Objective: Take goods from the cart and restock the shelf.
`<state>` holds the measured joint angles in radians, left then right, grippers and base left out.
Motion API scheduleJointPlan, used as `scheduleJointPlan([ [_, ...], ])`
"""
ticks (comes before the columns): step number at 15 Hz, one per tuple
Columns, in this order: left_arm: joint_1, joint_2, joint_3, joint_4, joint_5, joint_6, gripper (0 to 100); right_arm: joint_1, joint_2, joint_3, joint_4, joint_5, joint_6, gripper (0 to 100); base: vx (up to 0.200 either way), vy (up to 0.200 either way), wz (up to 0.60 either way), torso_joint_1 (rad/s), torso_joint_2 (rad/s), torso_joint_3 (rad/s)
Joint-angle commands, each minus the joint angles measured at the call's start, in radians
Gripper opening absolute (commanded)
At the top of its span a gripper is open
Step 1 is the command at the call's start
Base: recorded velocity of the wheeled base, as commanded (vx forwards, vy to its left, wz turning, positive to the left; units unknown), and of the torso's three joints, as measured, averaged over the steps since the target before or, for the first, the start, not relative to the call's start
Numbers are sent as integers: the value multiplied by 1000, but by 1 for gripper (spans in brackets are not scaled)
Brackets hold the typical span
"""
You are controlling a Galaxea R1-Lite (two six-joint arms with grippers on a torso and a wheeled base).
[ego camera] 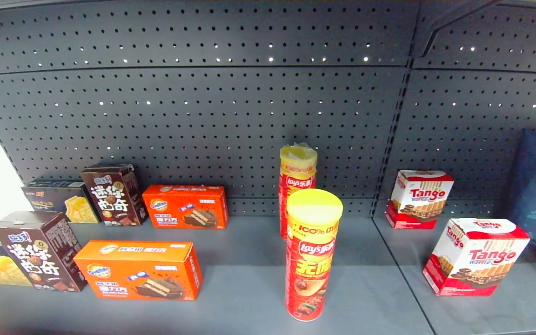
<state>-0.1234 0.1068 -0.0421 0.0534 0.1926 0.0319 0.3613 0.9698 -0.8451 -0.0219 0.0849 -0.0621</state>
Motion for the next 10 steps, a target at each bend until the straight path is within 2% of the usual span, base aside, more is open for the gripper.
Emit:
scheduleJointPlan([
  [1, -15, 13, 1, 0, 1, -4, 100, 180, 349, -42, -96, -17, -16, 100, 0, 0, 0, 0, 0, 0],
  [3, -16, 13, 1, 0, 1, -6, 100, 209, 412, -11, -136, -19, -18, 100, 0, 0, 0, 0, 0, 0],
  [10, -19, 16, -1, 2, 1, -12, 100, 285, 474, 58, -136, -37, -19, 100, 0, 0, 0, 0, 0, 0],
])
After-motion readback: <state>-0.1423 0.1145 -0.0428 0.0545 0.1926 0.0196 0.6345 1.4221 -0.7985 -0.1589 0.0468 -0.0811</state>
